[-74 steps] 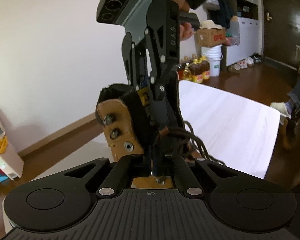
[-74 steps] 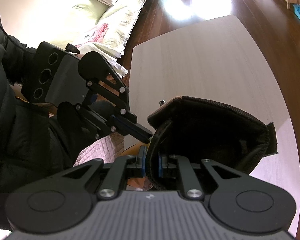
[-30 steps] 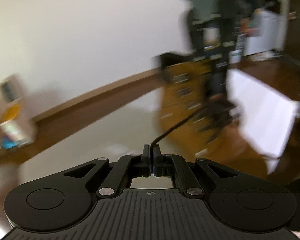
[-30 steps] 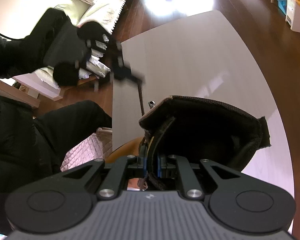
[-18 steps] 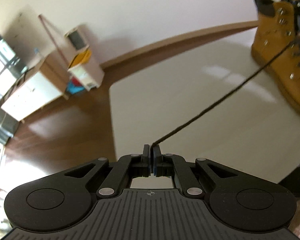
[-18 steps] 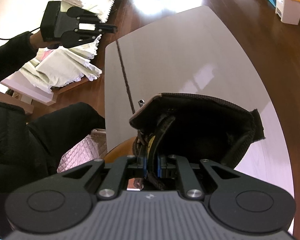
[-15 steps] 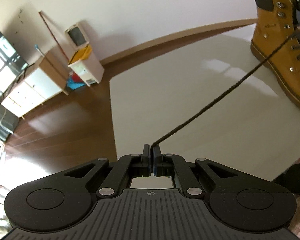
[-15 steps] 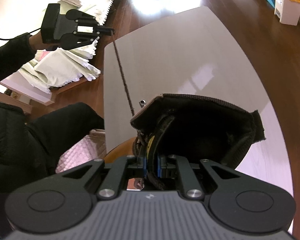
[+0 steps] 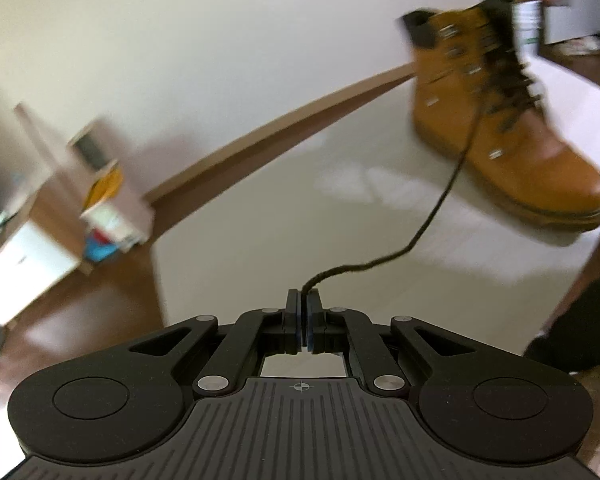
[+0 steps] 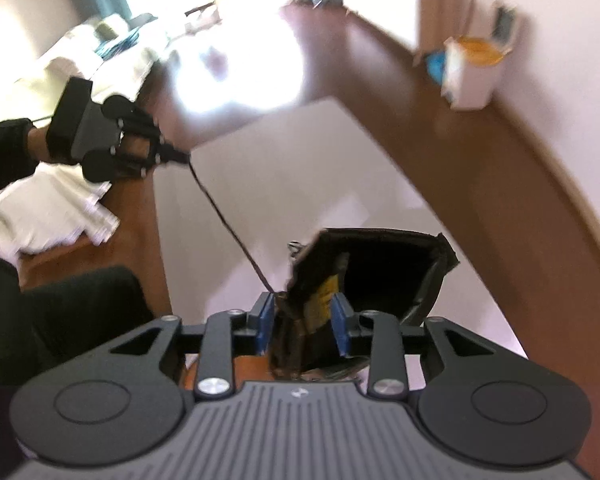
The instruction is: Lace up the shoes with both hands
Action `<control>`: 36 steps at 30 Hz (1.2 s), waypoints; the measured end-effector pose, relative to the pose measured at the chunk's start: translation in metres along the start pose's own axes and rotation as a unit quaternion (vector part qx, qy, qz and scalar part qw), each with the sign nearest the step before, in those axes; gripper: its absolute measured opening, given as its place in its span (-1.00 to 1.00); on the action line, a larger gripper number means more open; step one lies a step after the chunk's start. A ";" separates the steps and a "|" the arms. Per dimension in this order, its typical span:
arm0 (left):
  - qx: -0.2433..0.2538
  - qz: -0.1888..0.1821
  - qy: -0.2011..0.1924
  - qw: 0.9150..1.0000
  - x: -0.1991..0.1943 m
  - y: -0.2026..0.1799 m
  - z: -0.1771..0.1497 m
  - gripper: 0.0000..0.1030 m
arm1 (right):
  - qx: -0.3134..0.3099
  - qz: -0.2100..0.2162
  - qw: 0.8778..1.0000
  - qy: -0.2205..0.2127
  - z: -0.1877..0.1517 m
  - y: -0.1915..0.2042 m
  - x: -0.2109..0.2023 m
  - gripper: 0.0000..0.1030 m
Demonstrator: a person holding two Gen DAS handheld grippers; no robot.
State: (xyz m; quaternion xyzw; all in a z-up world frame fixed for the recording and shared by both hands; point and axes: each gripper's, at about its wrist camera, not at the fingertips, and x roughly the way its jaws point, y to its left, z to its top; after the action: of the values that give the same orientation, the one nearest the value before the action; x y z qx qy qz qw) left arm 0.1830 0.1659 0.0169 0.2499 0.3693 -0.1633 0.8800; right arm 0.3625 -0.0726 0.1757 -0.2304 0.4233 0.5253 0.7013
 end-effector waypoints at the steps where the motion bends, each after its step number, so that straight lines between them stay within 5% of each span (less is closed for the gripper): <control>1: 0.016 -0.017 -0.019 1.000 -0.005 -0.004 0.004 -0.96 | 0.005 -0.009 1.000 -0.018 -0.007 0.011 -0.004 -0.31; 5: 0.080 -0.089 -0.094 0.988 -0.027 -0.013 0.019 -0.95 | 0.013 -0.015 0.995 -0.098 -0.028 0.047 -0.006 -0.31; 12: 0.154 -0.201 -0.183 0.950 -0.060 -0.013 0.049 -0.95 | -0.055 0.042 0.982 -0.176 -0.041 0.080 0.035 -0.27; 16: 0.185 -0.186 -0.216 0.941 -0.069 -0.014 0.057 -0.95 | -0.109 0.075 0.975 -0.180 -0.044 0.083 0.069 -0.27; 23: 0.230 -0.152 -0.243 0.930 -0.065 -0.037 0.041 -0.95 | -0.135 0.190 0.961 -0.148 -0.084 0.098 0.092 -0.29; 26: 0.260 -0.142 -0.250 0.922 -0.067 -0.067 0.033 -0.95 | -0.156 0.088 0.967 -0.183 -0.115 0.103 0.081 -0.12; 28: 0.267 -0.143 -0.246 0.921 -0.071 -0.083 0.031 -0.95 | -0.156 0.060 0.962 -0.217 -0.128 0.102 0.077 0.04; 32: 0.278 -0.139 -0.230 0.922 -0.088 -0.114 0.039 -0.95 | -0.186 0.070 0.948 -0.247 -0.137 0.112 0.082 0.10; 36: 0.280 -0.102 -0.219 0.929 -0.097 -0.120 0.047 -0.95 | -0.187 0.128 0.943 -0.244 -0.142 0.116 0.081 0.02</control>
State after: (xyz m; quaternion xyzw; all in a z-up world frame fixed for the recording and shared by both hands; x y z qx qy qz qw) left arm 0.0873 0.0508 0.0777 0.4053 0.1300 -0.3995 0.8119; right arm 0.2115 -0.0979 0.0459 -0.1655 0.1593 0.7207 0.6541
